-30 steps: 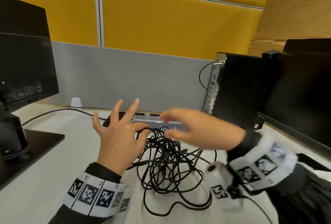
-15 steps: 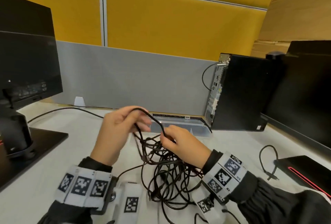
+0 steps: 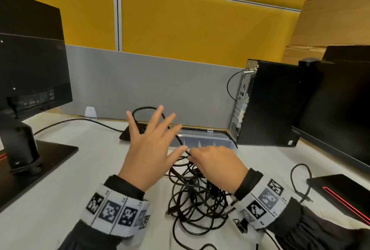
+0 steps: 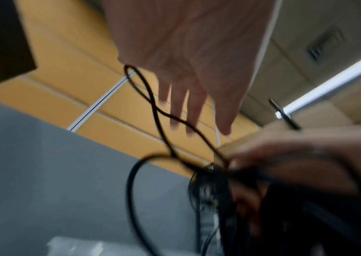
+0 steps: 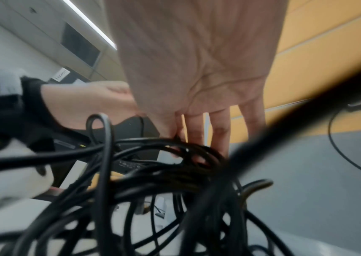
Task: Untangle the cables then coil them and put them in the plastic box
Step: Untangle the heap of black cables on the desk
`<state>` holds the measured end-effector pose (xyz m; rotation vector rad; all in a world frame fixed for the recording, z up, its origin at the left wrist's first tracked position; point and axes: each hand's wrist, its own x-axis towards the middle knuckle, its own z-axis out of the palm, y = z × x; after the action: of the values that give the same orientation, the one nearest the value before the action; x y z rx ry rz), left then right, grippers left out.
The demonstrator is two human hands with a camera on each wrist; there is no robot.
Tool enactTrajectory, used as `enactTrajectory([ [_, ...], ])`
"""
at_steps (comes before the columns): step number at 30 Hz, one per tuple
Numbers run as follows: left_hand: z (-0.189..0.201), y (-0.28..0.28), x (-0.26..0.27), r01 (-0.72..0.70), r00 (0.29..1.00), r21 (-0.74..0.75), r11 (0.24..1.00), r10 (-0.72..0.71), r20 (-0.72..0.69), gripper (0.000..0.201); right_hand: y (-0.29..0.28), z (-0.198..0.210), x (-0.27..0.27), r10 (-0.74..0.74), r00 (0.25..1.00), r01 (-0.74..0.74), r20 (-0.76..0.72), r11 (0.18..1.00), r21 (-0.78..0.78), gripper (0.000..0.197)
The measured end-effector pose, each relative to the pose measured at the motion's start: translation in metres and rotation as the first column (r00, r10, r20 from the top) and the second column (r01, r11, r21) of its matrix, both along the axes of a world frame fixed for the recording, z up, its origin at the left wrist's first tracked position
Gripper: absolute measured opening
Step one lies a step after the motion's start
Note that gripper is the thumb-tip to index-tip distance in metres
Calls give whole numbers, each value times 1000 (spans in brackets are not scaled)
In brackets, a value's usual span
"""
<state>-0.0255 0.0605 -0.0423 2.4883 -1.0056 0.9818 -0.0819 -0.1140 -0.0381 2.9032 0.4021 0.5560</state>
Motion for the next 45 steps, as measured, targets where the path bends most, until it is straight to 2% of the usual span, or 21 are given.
enactTrajectory([
  [3, -2, -3, 1, 71, 988, 142, 987, -50, -146, 69, 8, 0, 0, 40, 993, -39, 112, 999, -9, 22],
  [5, -7, -2, 6, 198, 951, -7, 980, -194, -239, 76, 10, -2, 1, 12, 990, -16, 137, 999, 29, 32],
  [7, -1, 1, 3, 292, 896, -289, 912, -367, -251, 55, 6, 0, 2, 16, 1000, -18, 24, 996, 87, 32],
  [10, 15, 17, 9, 185, 889, -734, 654, -429, -159, 29, -18, -5, 0, -35, 975, 73, -219, 983, 167, 28],
  [12, 22, 31, 20, 0, 898, -895, 446, -395, -197, 30, -26, -8, -2, -86, 962, 133, -259, 976, 171, 31],
  [13, 21, 36, 24, -67, 902, -909, 411, -365, -231, 30, -29, -8, -3, -102, 962, 141, -252, 980, 141, 30],
  [14, 18, 36, 27, -102, 912, -896, 432, -319, -258, 27, -29, -8, -4, -123, 960, 152, -250, 983, 101, 30],
  [16, 12, 31, 27, -169, 954, -757, 632, -89, -287, 15, -24, -5, -5, -156, 958, 161, -242, 987, -1, 35],
  [18, 7, 24, 20, -213, 973, -488, 847, 140, -181, 37, -17, -3, -6, -138, 970, 130, -202, 990, -54, 39],
  [21, 5, 9, 5, -32, 996, -116, 993, 22, -86, 63, -9, -1, -6, -97, 990, 86, -101, 990, -108, 42],
  [23, 0, -2, 0, 140, 965, 69, 988, -121, -233, 66, -3, 1, -7, -79, 995, 73, -65, 993, -95, 42],
  [25, -7, -8, -1, 265, 909, 71, 962, -225, -352, 45, 4, 2, -6, -37, 999, 39, 23, 995, -96, 43],
  [27, -8, -10, 1, 322, 884, -64, 945, -324, -338, 24, 8, 3, -6, -25, 995, 29, 97, 999, -38, 44],
  [28, -6, -9, 1, 350, 868, -160, 923, -384, -316, 18, 6, 3, -6, -31, 998, 31, 52, 999, -8, 42],
  [31, 6, 5, 5, 329, 814, -536, 777, -521, -256, 13, -15, 4, -2, -121, 957, 154, -262, 982, 108, 35],
  [34, 19, 29, 18, 119, 893, -819, 561, -422, -159, 18, -32, -1, -2, -137, 928, 208, -347, 962, 175, 37],
  [35, 20, 35, 22, 45, 912, -845, 533, -367, -182, 21, -34, -2, -3, -156, 922, 222, -355, 963, 153, 38],
  [37, 18, 38, 24, -97, 941, -783, 614, -200, -273, 20, -33, -1, -6, -204, 923, 239, -326, 968, 71, 40],
  [40, 15, 30, 16, -272, 940, -456, 847, 132, -316, 36, -24, 2, -9, -261, 927, 245, -268, 965, -94, 43],
  [43, 14, 18, 0, -117, 973, -141, 983, 85, -212, 77, -15, 2, -8, -263, 944, 228, -201, 957, -179, 46],
  [45, 11, 4, -9, 57, 971, 40, 998, -46, -235, 82, -9, 4, -8, -235, 961, 206, -145, 960, -192, 45],
])
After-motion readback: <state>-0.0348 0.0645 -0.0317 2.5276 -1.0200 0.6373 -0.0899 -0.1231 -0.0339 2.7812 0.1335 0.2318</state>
